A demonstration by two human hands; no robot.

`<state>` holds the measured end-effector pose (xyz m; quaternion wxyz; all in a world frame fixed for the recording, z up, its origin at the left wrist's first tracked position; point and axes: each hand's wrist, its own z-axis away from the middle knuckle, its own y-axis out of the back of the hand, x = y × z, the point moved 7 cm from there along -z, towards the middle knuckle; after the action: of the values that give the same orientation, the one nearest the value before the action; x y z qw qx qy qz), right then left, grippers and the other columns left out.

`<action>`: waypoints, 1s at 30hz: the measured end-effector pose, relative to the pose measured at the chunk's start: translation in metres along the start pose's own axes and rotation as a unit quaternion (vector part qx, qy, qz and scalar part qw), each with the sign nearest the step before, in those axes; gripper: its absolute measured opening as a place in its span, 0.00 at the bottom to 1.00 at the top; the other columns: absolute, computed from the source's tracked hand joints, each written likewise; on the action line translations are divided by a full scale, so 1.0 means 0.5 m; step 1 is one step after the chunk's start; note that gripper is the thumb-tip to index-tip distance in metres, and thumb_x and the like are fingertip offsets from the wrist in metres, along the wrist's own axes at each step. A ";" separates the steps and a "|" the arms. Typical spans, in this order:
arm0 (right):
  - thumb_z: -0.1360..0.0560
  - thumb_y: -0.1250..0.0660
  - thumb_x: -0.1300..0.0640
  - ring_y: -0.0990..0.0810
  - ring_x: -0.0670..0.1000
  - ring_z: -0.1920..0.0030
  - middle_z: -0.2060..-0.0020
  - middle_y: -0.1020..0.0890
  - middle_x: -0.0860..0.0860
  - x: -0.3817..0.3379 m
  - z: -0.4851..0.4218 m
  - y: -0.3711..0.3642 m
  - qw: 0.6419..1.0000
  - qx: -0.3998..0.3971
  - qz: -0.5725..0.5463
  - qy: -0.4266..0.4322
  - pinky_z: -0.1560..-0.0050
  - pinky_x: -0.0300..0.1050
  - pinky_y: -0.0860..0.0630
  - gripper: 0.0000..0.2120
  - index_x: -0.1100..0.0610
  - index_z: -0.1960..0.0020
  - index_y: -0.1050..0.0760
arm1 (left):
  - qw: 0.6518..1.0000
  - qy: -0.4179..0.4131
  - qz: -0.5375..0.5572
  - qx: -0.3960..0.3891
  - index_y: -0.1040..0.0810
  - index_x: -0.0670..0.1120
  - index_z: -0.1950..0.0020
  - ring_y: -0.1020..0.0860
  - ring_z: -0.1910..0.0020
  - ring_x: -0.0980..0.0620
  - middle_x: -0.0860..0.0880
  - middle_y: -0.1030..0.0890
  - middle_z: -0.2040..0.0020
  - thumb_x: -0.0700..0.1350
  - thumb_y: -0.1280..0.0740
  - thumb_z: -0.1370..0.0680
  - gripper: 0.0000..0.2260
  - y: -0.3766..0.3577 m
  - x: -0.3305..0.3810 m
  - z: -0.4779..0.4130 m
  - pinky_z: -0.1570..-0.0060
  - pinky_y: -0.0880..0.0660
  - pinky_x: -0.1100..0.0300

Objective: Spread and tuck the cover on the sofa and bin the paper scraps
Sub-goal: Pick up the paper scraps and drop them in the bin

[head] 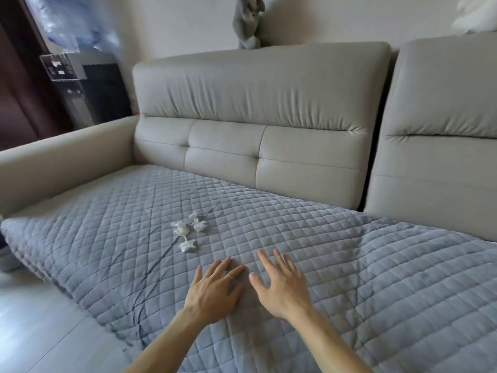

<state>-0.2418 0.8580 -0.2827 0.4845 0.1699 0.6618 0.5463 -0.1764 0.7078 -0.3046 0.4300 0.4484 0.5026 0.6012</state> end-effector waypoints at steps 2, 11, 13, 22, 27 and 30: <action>0.21 0.49 0.35 0.55 0.53 0.21 0.20 0.52 0.49 -0.081 0.011 -0.028 0.999 -0.010 -0.011 0.046 0.23 0.57 0.51 0.31 0.38 0.22 0.55 | 0.999 0.045 0.005 0.014 0.45 0.64 0.23 0.52 0.21 0.52 0.55 0.48 0.20 0.65 0.51 0.20 0.24 0.013 -0.080 0.057 0.24 0.53 0.44; 0.23 0.42 0.35 0.51 0.55 0.21 0.20 0.53 0.49 -0.300 -0.061 -0.117 0.987 -0.071 0.016 0.143 0.24 0.55 0.44 0.36 0.41 0.21 0.54 | 0.965 0.184 0.084 0.165 0.37 0.54 0.24 0.32 0.30 0.48 0.52 0.36 0.24 0.50 0.37 0.21 0.24 0.112 -0.364 0.144 0.35 0.29 0.52; 0.26 0.41 0.31 0.52 0.58 0.21 0.20 0.56 0.51 -0.351 -0.110 -0.150 0.986 -0.071 0.035 0.148 0.24 0.56 0.45 0.41 0.42 0.21 0.56 | 0.961 0.194 0.099 0.170 0.41 0.55 0.22 0.35 0.27 0.48 0.52 0.40 0.23 0.50 0.38 0.20 0.26 0.119 -0.426 0.114 0.34 0.30 0.52; 0.30 0.45 0.25 0.34 0.51 0.30 0.24 0.37 0.40 -0.429 -0.274 -0.223 0.980 0.025 0.031 0.194 0.33 0.51 0.34 0.42 0.39 0.22 0.52 | 0.975 0.096 0.044 0.194 0.29 0.59 0.30 0.33 0.28 0.53 0.57 0.30 0.27 0.57 0.46 0.18 0.18 0.090 -0.499 -0.017 0.31 0.36 0.57; 0.23 0.39 0.39 0.26 0.48 0.52 0.51 0.21 0.37 -0.462 -0.268 -0.244 0.949 0.142 -0.013 0.280 0.53 0.46 0.26 0.10 0.42 0.49 0.24 | 0.926 0.146 0.056 0.342 0.23 0.47 0.54 0.22 0.54 0.48 0.51 0.20 0.55 0.53 0.44 0.21 0.15 0.055 -0.527 0.006 0.55 0.22 0.54; 0.22 0.37 0.50 0.26 0.50 0.55 0.55 0.20 0.42 -0.460 -0.282 -0.236 0.947 0.143 -0.034 0.286 0.56 0.44 0.28 0.02 0.46 0.51 0.27 | 0.938 0.148 0.019 0.313 0.21 0.45 0.58 0.24 0.57 0.48 0.51 0.22 0.59 0.52 0.43 0.21 0.16 0.073 -0.535 -0.010 0.58 0.23 0.52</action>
<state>-0.2137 0.5651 -0.2923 0.2639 0.0511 0.8491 0.4547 -0.1227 0.4433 -0.2977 0.1773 0.4760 0.7144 0.4813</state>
